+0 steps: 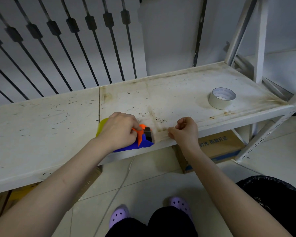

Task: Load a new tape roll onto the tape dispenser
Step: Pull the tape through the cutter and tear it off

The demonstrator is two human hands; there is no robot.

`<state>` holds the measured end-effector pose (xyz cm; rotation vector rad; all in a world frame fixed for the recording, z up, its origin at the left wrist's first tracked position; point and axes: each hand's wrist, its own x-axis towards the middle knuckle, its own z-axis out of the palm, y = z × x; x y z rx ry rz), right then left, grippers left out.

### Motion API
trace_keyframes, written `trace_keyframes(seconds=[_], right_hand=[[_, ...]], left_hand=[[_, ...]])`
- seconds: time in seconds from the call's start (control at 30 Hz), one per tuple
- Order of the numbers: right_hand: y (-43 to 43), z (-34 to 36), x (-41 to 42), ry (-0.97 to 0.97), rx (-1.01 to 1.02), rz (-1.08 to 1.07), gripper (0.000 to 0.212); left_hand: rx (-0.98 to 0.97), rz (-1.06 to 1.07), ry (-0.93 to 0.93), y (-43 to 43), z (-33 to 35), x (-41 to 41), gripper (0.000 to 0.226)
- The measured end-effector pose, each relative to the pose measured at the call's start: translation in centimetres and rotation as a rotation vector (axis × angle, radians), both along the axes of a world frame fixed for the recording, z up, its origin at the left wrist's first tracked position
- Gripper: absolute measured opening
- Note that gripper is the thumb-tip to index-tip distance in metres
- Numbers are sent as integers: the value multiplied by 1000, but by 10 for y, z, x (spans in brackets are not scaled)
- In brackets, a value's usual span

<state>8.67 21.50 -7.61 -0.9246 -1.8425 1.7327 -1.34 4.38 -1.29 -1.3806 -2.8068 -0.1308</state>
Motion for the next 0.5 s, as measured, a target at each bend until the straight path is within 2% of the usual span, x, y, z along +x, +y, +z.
trace_keyframes(seconds=[0.27, 0.5], right_hand=[[1, 2, 3, -49, 6, 39, 29], [-4, 17, 15, 117, -160, 35, 26]], left_hand=[[-14, 16, -48, 2, 4, 2, 37], [90, 59, -130, -2, 5, 2, 36]])
